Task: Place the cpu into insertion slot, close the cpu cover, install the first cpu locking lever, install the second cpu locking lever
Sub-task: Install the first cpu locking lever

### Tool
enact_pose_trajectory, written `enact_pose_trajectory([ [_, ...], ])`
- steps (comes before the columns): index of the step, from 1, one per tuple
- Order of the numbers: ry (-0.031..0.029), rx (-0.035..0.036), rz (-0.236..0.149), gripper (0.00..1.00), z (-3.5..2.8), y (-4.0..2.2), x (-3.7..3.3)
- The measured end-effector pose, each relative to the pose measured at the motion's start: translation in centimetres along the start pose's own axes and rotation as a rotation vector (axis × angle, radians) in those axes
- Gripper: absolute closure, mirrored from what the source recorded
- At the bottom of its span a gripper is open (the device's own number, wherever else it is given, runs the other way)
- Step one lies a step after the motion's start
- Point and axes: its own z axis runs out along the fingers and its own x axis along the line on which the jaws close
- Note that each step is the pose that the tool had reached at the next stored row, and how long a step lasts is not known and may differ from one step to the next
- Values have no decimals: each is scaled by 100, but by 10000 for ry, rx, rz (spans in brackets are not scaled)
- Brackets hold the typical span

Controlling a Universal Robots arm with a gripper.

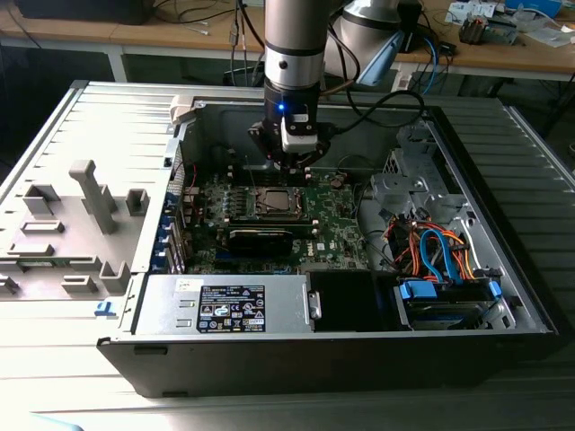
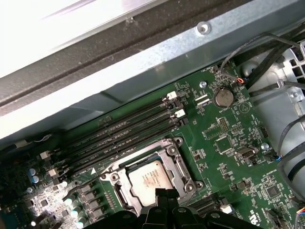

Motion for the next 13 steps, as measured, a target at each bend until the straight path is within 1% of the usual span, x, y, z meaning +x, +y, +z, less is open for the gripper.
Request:
enact_pose_trajectory([
  [13,-16,-16,-496,89,0,0,0],
])
